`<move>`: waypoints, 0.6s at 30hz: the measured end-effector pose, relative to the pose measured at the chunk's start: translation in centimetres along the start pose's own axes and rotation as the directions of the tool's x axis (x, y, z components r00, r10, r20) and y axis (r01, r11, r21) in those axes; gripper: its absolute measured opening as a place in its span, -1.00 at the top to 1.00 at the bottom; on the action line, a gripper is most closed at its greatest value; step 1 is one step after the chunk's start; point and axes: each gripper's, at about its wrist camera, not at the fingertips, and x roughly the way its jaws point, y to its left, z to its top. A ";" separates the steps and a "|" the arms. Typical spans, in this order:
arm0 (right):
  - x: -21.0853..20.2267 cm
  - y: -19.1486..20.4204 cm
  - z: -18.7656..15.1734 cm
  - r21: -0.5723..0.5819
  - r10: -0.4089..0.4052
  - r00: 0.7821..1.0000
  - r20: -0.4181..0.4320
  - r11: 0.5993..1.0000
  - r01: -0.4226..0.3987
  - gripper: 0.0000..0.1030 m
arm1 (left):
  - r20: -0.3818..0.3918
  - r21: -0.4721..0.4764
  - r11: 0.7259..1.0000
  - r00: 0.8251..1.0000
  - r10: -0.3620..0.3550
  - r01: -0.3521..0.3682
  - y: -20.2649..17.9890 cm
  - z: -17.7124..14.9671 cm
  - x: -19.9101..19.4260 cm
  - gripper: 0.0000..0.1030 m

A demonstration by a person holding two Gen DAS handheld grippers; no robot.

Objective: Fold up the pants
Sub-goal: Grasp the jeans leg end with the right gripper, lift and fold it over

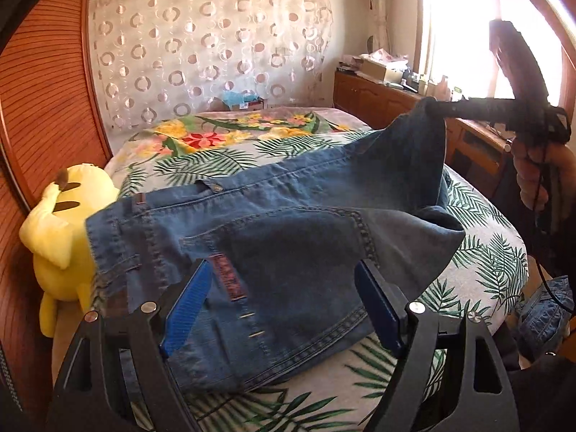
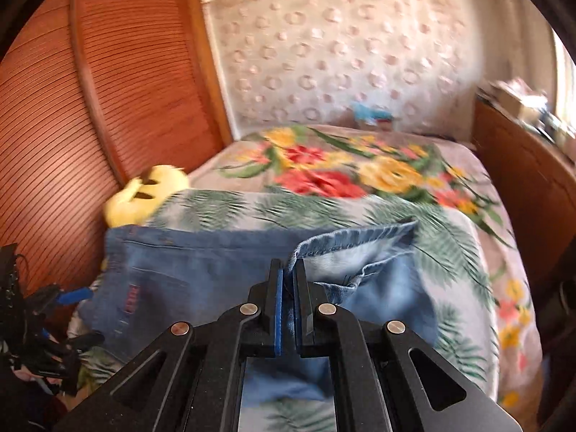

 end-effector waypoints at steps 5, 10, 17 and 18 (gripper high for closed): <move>1.1 4.9 2.3 -0.095 0.097 0.995 -0.009 0.991 -0.097 0.91 | 0.028 -0.032 0.999 0.999 0.028 -0.027 2.3 -0.2 -2.0 -0.60; 2.1 8.9 3.5 -0.160 0.210 0.977 -0.040 0.964 -0.214 0.92 | 0.047 -0.063 0.997 0.998 0.050 -0.047 4.1 -0.6 -3.3 -0.60; 4.4 9.4 3.8 -0.190 0.233 0.967 -0.105 0.950 -0.249 0.80 | 0.047 -0.087 0.995 0.997 0.060 -0.055 5.2 -1.3 -3.5 -0.60; 4.4 9.0 3.7 -0.191 0.224 0.969 -0.101 0.952 -0.240 0.65 | 0.044 -0.088 0.995 0.997 0.060 -0.056 5.2 -1.4 -3.4 -0.60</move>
